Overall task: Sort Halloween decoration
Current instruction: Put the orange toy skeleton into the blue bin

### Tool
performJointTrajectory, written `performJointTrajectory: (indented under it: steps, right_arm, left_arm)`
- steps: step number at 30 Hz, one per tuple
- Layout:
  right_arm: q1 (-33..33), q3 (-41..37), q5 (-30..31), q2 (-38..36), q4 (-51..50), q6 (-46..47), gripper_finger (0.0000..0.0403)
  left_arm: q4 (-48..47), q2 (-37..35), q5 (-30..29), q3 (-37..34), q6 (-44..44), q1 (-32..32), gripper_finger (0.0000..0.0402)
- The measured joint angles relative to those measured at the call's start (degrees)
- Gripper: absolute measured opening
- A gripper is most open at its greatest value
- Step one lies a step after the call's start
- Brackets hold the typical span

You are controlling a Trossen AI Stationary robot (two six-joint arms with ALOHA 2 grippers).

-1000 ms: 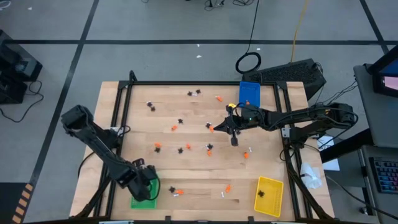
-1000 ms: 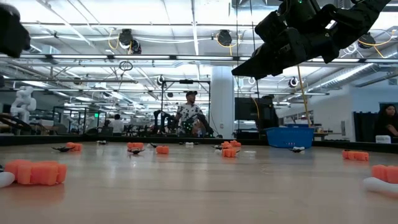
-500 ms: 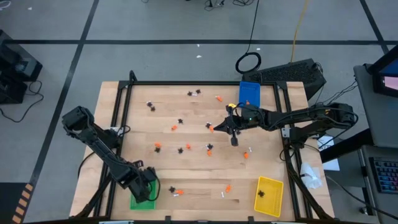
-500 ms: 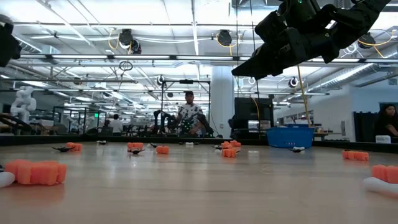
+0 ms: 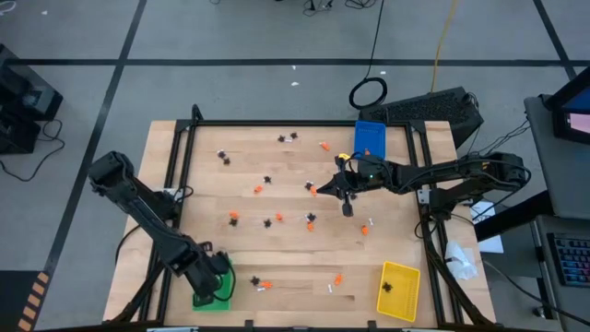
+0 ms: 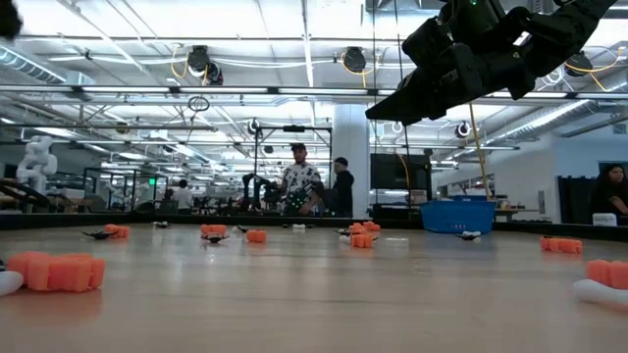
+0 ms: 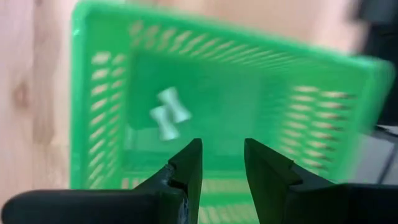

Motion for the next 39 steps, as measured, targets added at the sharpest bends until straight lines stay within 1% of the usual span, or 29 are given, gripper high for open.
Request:
performJointTrajectory:
  steps: [3, 8, 12, 14, 18, 21, 23, 26, 30, 34, 37, 39]
  right_arm:
    - [0.0, 0.0, 0.0, 0.0, -0.01, 0.0, 0.0]
    - [0.01, 0.0, 0.23, 0.0, -0.17, 0.01, 0.0]
    - [0.02, 0.0, 0.24, 0.02, -0.42, 0.5, 0.0]
    - [0.03, 0.0, 1.1, 0.02, -0.67, 1.17, 0.0]
    - [0.46, 0.0, 8.06, 0.02, -2.98, 2.23, 0.0]
    - [0.77, 0.0, 12.43, 0.02, -6.06, 3.65, 0.0]
    - [0.91, 0.0, 14.02, 0.02, -8.14, 5.4, 0.0]
    - [1.59, 0.0, 16.69, 0.02, -10.09, 8.74, 0.0]
    - [3.51, 0.0, 19.7, 0.56, -11.94, 13.73, 0.0]
    - [6.26, 0.0, 20.16, 2.31, -12.33, 19.1, 0.0003]
    - [8.32, 0.14, 24.97, 4.03, -12.6, 23.74, 0.0013]
    - [9.34, 0.84, 28.7, 5.5, -12.64, 27.27, 0.0023]
  left_arm:
    - [0.05, -3.35, -2.31, 1.67, 3.45, 0.73, 0.0111]
    - [0.43, -7.86, -10.09, 2.25, 10.01, 4.63, 0.0098]
    - [2.55, -8.58, -14.07, 2.16, 20.04, 9.09, 0.0078]
    - [7.53, -8.62, -14.63, 1.18, 25.81, 11.61, 0.0067]
    - [20.77, -8.6, -13.7, -3.28, 36.21, 16.67, 0.0043]
    - [30.86, -8.6, -12.57, -7.14, 41.73, 20.68, 0.0023]
    - [36.83, -8.59, -11.76, -9.81, 44.54, 23.41, 0.0009]
    - [46.27, -8.58, -11.48, -13.7, 47.83, 27.05, 0.0002]
    - [59.42, -8.56, -8.76, -19.57, 49.88, 31.51, 0.0003]
    - [69.82, -8.56, -7.82, -24.39, 52.05, 34.94, 0.0003]
    - [76.7, -8.55, -7.47, -26.97, 54.56, 37.25, 0.0003]
    - [78.11, -8.6, -7.4, -27.77, 56.28, 39.01, 0.0003]
